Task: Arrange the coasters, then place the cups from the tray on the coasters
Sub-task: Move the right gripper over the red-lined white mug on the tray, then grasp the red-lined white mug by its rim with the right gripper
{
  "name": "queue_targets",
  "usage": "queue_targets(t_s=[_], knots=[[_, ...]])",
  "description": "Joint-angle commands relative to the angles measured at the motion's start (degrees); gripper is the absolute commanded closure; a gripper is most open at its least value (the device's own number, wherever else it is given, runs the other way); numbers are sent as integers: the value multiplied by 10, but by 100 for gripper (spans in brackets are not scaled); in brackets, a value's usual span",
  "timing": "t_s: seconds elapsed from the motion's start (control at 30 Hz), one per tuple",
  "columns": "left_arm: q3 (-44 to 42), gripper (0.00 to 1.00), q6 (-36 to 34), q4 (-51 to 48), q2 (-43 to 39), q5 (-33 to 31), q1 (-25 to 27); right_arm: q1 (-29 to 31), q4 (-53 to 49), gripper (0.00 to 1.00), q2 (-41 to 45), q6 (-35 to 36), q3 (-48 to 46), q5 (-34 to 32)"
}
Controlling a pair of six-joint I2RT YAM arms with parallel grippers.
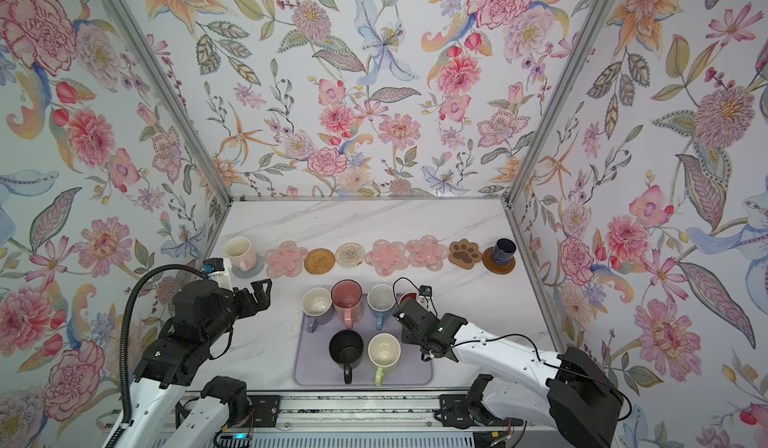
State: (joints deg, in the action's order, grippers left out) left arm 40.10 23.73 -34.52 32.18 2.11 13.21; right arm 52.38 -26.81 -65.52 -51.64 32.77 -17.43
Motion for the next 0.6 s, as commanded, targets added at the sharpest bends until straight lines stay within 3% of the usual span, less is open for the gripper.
queue_targets(t_s=[0.0,0.13,0.57], knots=[[-9,1,5,-6,0,-13,7,2,12,63,-9,12,-4,-15],[-8,1,5,-7,5,-15,7,4,19,68,-16,27,-6,-8],[-8,1,5,-8,4,-18,8,4,-3,97,10,65,16,-15]])
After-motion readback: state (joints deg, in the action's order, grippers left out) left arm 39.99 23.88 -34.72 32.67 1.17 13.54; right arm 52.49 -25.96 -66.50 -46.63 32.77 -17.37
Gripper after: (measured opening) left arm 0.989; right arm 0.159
